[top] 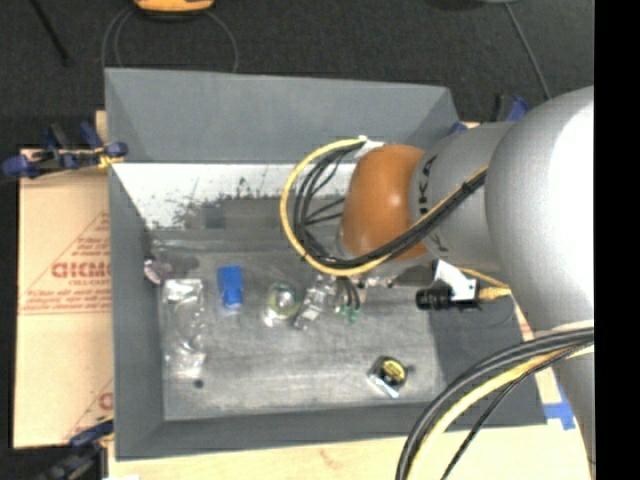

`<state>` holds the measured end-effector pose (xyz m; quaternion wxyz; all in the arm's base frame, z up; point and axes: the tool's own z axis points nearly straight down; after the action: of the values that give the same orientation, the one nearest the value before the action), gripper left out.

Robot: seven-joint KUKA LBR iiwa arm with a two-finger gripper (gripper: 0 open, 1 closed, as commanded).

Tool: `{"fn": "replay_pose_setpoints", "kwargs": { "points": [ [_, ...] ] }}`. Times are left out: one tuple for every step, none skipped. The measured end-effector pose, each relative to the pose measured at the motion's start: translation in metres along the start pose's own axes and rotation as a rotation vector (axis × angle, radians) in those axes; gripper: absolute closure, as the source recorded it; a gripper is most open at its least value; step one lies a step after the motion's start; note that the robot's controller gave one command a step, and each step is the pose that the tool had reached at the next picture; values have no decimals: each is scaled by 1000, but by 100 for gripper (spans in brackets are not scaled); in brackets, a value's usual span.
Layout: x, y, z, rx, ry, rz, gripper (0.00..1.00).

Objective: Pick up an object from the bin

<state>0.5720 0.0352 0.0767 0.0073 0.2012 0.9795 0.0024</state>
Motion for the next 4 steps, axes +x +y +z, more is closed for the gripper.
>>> {"fn": "replay_pose_setpoints", "kwargs": {
  "points": [
    [0, 2, -32, 4, 7, 12, 100],
    [1, 2, -30, 6, 11, 13, 0],
    [14, 43, 3, 7, 3, -98, 0],
    [12, 45, 0, 0, -4, -95, 100]
  ]
}}
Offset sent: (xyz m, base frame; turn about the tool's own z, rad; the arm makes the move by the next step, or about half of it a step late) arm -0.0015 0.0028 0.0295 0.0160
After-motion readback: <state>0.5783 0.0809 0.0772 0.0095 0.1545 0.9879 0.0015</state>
